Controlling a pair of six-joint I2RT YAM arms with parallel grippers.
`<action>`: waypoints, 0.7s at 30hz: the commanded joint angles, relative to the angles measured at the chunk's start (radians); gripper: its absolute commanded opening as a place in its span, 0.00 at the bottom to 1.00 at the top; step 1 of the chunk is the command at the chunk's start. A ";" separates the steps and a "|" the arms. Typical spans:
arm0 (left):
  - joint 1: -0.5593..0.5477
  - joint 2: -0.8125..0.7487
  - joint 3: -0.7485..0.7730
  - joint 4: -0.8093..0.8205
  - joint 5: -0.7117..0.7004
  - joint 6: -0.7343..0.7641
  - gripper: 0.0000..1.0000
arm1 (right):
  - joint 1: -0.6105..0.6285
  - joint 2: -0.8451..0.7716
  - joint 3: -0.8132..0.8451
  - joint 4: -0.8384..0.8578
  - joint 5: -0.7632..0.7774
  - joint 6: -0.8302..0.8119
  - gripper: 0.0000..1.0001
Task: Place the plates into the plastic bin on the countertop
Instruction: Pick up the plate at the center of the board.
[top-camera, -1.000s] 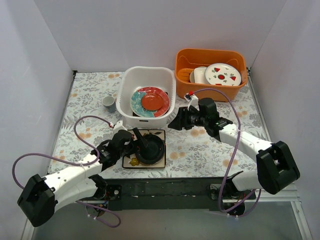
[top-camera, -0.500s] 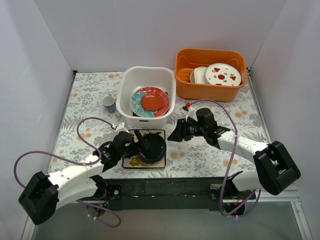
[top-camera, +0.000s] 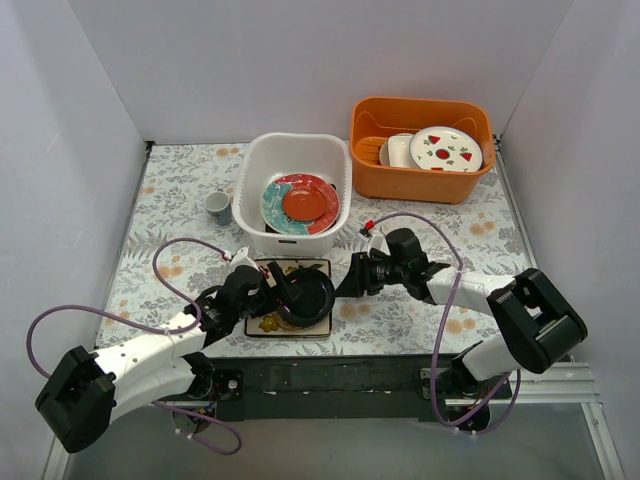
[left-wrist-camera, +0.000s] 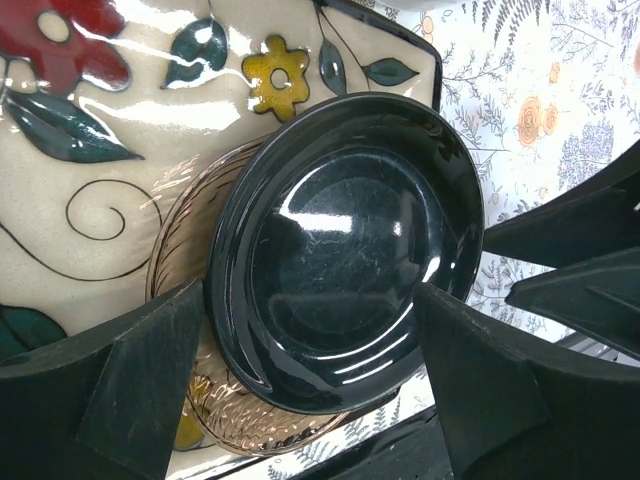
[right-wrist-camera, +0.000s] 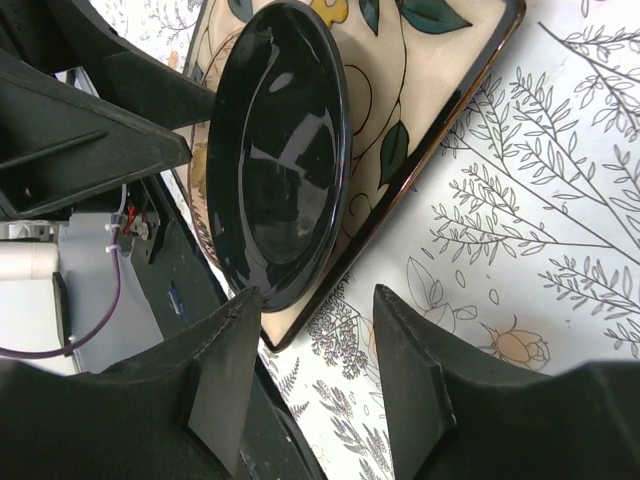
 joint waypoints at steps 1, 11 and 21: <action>-0.005 0.022 -0.003 0.049 0.026 0.005 0.82 | 0.007 0.037 -0.012 0.106 -0.034 0.020 0.56; -0.005 0.035 0.013 0.064 0.046 0.043 0.82 | 0.005 0.146 -0.031 0.290 -0.109 0.117 0.56; -0.005 0.105 0.013 0.158 0.090 0.066 0.82 | 0.003 0.150 -0.037 0.291 -0.075 0.125 0.54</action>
